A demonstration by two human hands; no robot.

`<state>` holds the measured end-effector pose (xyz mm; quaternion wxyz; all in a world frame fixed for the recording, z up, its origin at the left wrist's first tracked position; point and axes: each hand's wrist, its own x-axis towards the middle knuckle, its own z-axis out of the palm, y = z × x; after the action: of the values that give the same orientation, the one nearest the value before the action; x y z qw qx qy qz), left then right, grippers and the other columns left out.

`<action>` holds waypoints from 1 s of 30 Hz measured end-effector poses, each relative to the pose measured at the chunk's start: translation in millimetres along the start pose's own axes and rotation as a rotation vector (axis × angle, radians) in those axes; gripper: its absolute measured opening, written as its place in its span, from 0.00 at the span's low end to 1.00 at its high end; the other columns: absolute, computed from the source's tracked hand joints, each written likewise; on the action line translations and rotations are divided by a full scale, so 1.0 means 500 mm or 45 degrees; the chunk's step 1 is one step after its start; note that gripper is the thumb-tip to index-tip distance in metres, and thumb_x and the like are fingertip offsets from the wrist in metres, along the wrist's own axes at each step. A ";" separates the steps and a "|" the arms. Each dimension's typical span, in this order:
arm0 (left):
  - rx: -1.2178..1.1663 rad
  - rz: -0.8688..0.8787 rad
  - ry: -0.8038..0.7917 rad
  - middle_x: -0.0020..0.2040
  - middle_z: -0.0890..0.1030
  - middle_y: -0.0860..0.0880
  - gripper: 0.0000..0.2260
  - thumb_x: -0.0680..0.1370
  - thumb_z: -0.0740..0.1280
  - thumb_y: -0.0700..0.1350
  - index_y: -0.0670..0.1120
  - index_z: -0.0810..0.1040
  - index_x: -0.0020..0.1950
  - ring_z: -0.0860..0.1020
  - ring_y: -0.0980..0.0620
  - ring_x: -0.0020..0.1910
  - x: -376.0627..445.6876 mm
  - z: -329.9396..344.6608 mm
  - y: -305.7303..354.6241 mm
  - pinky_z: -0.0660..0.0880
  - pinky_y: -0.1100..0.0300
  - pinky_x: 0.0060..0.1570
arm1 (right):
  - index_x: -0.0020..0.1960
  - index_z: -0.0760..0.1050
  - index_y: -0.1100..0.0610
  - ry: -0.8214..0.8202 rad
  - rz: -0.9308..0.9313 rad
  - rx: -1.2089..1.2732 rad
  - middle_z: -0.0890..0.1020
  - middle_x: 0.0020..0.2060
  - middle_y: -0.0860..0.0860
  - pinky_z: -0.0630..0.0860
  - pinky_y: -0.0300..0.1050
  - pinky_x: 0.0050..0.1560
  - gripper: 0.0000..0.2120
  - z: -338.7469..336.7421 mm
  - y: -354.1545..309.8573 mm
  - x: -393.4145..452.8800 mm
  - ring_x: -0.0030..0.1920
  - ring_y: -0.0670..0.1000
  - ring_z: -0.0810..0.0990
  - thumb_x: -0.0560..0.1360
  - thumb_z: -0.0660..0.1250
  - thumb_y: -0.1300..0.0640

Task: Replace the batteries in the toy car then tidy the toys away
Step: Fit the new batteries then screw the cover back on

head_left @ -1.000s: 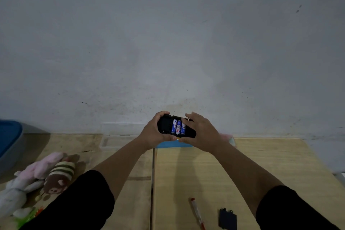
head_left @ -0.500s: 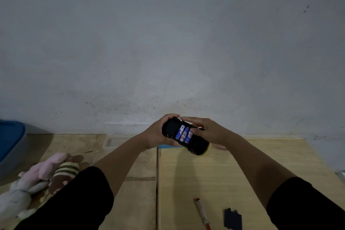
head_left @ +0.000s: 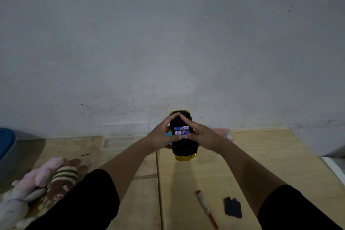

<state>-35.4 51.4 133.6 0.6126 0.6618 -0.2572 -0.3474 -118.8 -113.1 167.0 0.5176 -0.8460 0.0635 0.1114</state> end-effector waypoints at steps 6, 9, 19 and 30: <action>0.022 0.018 -0.057 0.67 0.70 0.47 0.32 0.75 0.69 0.36 0.65 0.62 0.69 0.75 0.50 0.61 -0.011 0.006 -0.001 0.81 0.52 0.45 | 0.67 0.59 0.29 0.104 0.033 -0.030 0.69 0.69 0.49 0.76 0.53 0.60 0.30 0.021 0.011 -0.016 0.64 0.54 0.72 0.79 0.60 0.62; 0.055 0.015 -0.084 0.70 0.67 0.47 0.33 0.76 0.68 0.38 0.66 0.59 0.70 0.72 0.48 0.65 -0.014 0.012 -0.003 0.81 0.50 0.49 | 0.70 0.58 0.32 0.199 0.045 -0.053 0.70 0.68 0.49 0.75 0.52 0.62 0.29 0.029 0.020 -0.024 0.64 0.52 0.72 0.79 0.60 0.59; 0.168 -0.077 -0.251 0.74 0.60 0.53 0.47 0.70 0.76 0.44 0.71 0.45 0.73 0.72 0.48 0.65 -0.030 0.061 -0.016 0.81 0.51 0.47 | 0.73 0.55 0.37 0.286 0.085 0.028 0.71 0.67 0.52 0.78 0.50 0.57 0.27 0.018 0.065 -0.064 0.62 0.52 0.73 0.80 0.60 0.57; 0.250 -0.098 -0.139 0.74 0.59 0.57 0.53 0.69 0.77 0.42 0.69 0.38 0.72 0.68 0.52 0.68 -0.019 0.181 -0.052 0.77 0.54 0.57 | 0.75 0.47 0.41 0.078 -0.009 -0.020 0.64 0.69 0.48 0.80 0.46 0.49 0.34 -0.049 0.145 -0.108 0.64 0.53 0.70 0.79 0.62 0.58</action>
<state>-113.6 4.5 108.6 0.5161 0.7081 -0.2974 -0.3792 -184.2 -168.6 128.9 0.5090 -0.8533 0.0756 0.0841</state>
